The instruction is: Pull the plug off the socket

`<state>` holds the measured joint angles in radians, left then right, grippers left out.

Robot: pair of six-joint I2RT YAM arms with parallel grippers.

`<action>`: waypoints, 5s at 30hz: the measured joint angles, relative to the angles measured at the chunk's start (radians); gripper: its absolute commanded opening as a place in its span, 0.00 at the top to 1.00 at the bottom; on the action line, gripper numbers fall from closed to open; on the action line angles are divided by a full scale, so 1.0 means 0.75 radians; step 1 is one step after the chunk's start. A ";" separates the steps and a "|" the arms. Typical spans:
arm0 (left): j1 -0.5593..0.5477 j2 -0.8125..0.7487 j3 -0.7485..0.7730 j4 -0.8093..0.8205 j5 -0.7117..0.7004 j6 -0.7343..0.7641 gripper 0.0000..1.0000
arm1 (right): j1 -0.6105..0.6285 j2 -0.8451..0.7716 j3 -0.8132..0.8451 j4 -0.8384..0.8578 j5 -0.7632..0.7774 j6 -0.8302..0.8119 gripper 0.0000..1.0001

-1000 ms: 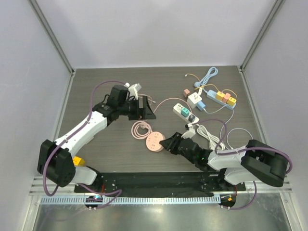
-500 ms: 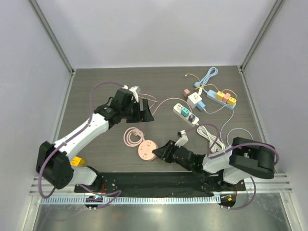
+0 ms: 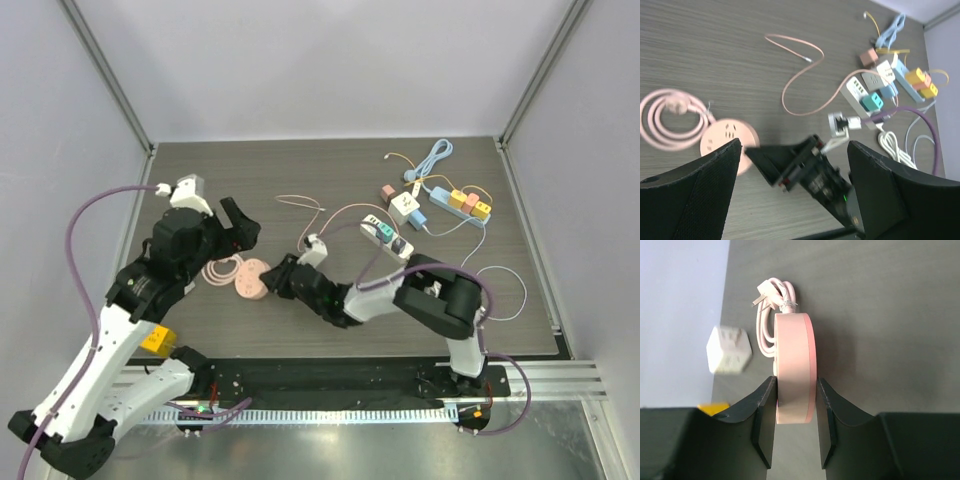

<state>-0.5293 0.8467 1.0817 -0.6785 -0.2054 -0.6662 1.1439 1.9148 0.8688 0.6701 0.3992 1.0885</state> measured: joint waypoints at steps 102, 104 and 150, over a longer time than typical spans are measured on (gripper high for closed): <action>-0.635 0.409 -0.249 0.416 0.318 -0.255 0.24 | -1.394 -0.918 -0.665 -0.781 -0.832 -0.540 0.54; -0.635 0.437 -0.201 0.392 0.300 -0.242 0.23 | -1.286 -0.937 -0.685 -0.768 -0.829 -0.494 0.54; -0.466 1.891 1.311 -0.328 -0.112 0.050 0.47 | -1.129 -1.208 -0.651 -1.173 -0.576 -0.582 0.48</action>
<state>-0.8791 2.2646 2.0651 -0.9245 -0.2897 -0.6289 0.2970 1.0088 0.3805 -0.2100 -0.0326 0.6521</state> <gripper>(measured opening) 0.523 0.516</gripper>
